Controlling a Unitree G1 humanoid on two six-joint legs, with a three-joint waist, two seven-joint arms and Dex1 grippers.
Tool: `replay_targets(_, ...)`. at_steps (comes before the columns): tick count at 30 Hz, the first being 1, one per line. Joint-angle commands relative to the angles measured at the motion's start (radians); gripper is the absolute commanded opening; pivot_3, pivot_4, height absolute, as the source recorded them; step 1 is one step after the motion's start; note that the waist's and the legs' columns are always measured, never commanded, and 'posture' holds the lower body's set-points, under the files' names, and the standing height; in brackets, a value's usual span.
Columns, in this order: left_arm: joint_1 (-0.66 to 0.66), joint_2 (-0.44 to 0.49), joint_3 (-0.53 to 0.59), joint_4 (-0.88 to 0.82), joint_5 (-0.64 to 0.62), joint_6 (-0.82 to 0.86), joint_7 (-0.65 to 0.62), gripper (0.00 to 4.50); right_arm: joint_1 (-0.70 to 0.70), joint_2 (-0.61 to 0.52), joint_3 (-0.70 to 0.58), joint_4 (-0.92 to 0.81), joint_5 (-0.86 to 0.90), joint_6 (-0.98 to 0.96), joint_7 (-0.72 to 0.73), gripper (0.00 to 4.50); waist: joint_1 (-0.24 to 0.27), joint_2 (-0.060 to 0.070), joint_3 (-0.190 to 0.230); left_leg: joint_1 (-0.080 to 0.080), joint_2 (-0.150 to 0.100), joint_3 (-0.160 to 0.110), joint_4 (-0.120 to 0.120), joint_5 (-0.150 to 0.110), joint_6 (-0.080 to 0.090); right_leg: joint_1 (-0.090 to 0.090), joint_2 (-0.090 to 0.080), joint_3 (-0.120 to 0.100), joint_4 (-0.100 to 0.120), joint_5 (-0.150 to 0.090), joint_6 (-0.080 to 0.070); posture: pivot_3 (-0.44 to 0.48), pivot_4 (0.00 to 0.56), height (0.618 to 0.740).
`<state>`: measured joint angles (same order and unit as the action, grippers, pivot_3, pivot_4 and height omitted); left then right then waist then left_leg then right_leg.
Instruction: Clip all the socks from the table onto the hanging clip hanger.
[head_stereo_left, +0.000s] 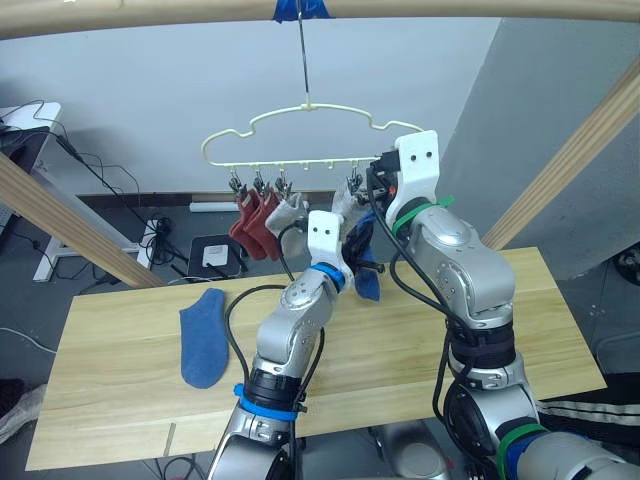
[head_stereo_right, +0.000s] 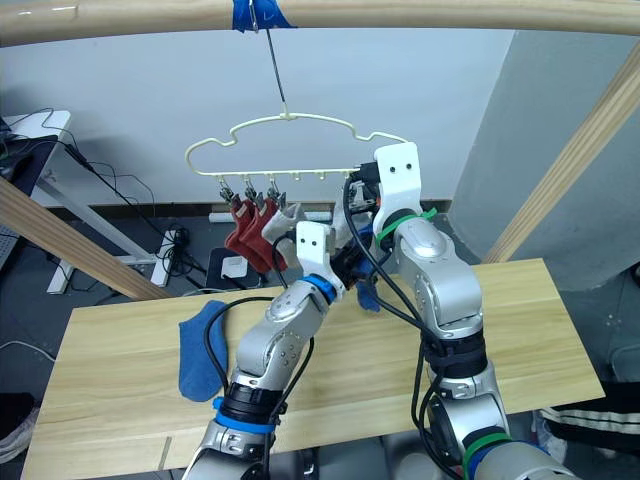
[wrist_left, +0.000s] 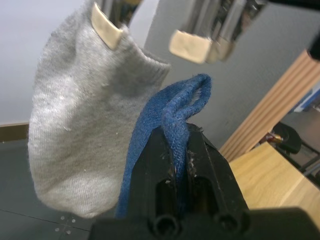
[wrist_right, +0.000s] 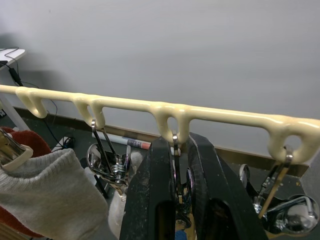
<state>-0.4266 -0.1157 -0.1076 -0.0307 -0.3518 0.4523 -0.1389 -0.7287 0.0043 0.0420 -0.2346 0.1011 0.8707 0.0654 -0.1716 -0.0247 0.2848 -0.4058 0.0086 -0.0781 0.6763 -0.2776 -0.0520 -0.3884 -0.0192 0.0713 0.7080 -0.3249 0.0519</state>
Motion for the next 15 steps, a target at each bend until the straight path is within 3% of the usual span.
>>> replay_targets(1, -0.029, -0.084, 0.049, -0.042, -0.083, 0.018, 0.018, 0.0, -0.009, -0.003, 0.003, -0.041, 0.005, -0.013, 0.003, 0.08, 0.0, 0.0, 0.0, 0.0, 0.0, 0.0, 0.0, 0.0, 0.0, 0.0, 0.0, 0.0, 0.0, 0.0, 0.0, -0.25, 0.227, 0.74)
replay_targets(15, -0.028, -0.078, 0.028, -0.104, -0.198, 0.088, -0.012, 0.0, -0.01, 0.0, 0.001, -0.037, 0.007, -0.013, 0.001, 0.08, 0.0, 0.0, 0.0, -0.001, 0.0, 0.0, 0.0, 0.0, 0.0, 0.0, 0.0, -0.001, -0.002, 0.0, 0.0, -0.248, 0.231, 0.74)
